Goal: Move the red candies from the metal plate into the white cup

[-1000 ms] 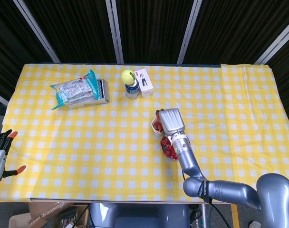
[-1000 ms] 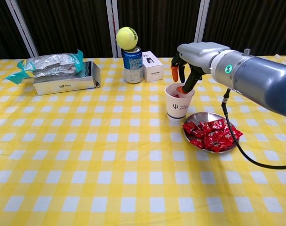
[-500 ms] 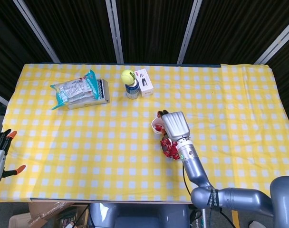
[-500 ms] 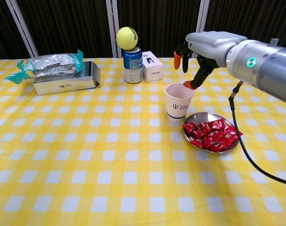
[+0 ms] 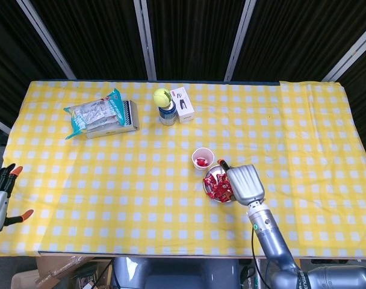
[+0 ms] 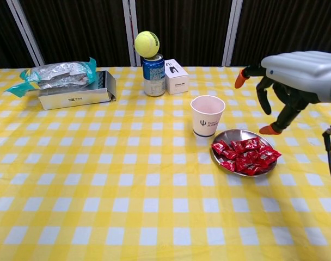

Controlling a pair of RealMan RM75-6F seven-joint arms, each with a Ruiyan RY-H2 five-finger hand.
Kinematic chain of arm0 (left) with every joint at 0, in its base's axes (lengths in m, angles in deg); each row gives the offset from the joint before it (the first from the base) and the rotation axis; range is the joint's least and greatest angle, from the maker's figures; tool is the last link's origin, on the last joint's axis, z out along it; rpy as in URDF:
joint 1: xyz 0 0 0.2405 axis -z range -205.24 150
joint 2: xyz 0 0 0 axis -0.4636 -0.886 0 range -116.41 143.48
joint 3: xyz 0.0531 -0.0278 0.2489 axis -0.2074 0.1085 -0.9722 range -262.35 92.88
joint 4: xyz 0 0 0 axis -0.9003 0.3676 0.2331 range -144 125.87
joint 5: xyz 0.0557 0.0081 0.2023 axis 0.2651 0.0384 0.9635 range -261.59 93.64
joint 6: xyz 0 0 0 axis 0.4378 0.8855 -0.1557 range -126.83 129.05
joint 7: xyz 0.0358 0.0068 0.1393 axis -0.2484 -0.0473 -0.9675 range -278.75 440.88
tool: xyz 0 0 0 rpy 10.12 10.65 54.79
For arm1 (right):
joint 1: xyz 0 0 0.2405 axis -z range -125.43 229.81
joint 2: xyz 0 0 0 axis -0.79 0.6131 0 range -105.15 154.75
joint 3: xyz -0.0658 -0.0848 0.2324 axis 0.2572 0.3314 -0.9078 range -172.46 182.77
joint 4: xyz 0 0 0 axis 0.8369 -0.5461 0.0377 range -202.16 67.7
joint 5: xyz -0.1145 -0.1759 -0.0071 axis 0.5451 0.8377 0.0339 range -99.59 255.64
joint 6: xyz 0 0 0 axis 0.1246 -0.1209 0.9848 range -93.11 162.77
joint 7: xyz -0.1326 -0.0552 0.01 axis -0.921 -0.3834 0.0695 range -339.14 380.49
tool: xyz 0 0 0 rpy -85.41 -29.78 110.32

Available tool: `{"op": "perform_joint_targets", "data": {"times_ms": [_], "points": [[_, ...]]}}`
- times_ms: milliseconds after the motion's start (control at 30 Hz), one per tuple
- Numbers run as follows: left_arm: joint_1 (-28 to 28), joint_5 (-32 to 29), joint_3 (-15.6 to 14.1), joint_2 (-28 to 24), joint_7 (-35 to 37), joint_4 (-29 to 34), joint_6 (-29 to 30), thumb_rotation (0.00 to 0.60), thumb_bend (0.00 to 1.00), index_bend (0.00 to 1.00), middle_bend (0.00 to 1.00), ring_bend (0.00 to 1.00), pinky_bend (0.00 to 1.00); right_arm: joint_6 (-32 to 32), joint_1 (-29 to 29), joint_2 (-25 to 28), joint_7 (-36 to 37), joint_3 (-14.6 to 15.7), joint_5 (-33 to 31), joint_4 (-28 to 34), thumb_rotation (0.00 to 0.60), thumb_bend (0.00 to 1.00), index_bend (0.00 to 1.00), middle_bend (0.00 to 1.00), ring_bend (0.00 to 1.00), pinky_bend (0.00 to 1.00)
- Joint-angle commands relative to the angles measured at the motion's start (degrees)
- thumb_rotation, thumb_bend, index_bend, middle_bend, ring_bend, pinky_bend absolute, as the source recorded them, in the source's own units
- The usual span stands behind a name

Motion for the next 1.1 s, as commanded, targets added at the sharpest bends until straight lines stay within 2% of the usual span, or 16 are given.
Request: {"op": "perform_joint_targets", "data": {"times_ms": [33,433,667,1100], "points": [[0.0,0.1,0.0,0.2,-0.3,0.0,0.1,0.600,0.04,0.00,0.00,0.00,0.00,0.0,0.7,-0.6,-0.5,0.9,-0.6,-0.2,0.600,0.24,0.21,0.70,0.78,0.90],[0.0,-0.5,0.0,0.2,-0.3,-0.1,-0.3,0.600,0.04,0.00,0.00,0.00,0.00,2.8,0.4,-5.3,-0.5,-0.5,-5.5,-5.5,0.600,0.24,0.21,0.86,0.94,1.00],[0.2,-0.9,0.1,-0.1,0.0,0.0,-1.0,0.600,0.04,0.00,0.00,0.00,0.00,5.7,-0.7,-7.4,-0.8,-2.1,-9.9,-9.2,0.600,0.24,0.21,0.88,0.95,1.00],[0.5,-1.4,0.2,-0.3,0.4,0.2,-1.8,0.600,0.04,0.00,0.00,0.00,0.00,10.3,-2.0,-8.9,0.4,-3.1,-14.2,-13.3,0.600,0.23,0.21,0.88,0.95,1.00]]}}
